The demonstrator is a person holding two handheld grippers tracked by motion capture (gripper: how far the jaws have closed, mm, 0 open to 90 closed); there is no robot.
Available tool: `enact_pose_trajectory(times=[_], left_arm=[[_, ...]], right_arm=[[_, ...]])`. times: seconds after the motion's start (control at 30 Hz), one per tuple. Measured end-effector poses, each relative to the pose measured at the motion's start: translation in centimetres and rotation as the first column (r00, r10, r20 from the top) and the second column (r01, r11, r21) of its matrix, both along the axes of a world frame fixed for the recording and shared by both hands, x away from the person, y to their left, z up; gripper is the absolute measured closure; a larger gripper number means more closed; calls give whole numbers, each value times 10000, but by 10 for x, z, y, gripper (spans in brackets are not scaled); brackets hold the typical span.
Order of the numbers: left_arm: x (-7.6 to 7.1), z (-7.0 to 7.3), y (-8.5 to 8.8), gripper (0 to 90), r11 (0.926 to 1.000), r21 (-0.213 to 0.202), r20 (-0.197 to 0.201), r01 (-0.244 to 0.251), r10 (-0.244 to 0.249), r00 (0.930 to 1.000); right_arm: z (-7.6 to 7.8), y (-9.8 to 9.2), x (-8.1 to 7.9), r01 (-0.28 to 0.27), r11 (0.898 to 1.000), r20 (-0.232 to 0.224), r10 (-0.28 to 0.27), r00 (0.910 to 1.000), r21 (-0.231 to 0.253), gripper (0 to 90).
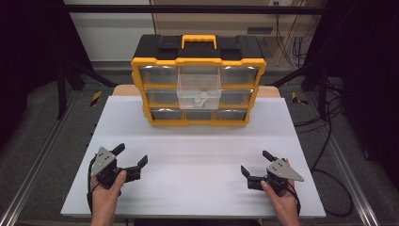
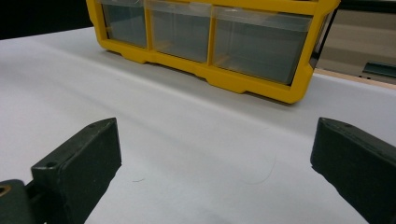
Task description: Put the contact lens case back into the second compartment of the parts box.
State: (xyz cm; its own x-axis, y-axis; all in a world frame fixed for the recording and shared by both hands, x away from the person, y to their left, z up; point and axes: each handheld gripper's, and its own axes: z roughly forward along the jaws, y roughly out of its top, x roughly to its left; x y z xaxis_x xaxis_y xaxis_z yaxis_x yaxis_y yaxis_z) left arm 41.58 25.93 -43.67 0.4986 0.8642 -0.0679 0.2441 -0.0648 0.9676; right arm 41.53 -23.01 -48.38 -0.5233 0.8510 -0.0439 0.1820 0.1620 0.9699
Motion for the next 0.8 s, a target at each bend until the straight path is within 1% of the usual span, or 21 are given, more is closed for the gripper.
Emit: enact_pose_trajectory(times=[0.1, 0.27, 0.4, 0.47, 0.63, 0.8], left_arm=[[-2, -4, 2, 15, 9998, 171, 36, -108, 108, 9999], [-6, -8, 4, 15, 9996, 247, 86, -98, 96, 9999], [-8, -11, 6, 15, 9996, 287, 124, 40, -44, 9999], [-9, -13, 6, 16, 9994, 283, 121, 184, -187, 9998], [-12, -17, 3, 16, 9985, 412, 166, 364, -371, 9992], [-14, -20, 0, 15, 9983, 346, 180, 476, -482, 9987]], right_arm=[[0, 0, 0, -2, 10000, 11, 2, 10000, 13, 22], [0, 0, 0, 10, 10000, 2, -10, 10000, -3, 22], [0, 0, 0, 2, 10000, -3, -2, 10000, -15, 22], [0, 0, 0, 10, 10000, -7, -10, 10000, -16, 22], [0, 0, 0, 14, 10000, -13, -14, 10000, -24, 22], [0, 0, 0, 12, 10000, -23, -13, 10000, -37, 22]])
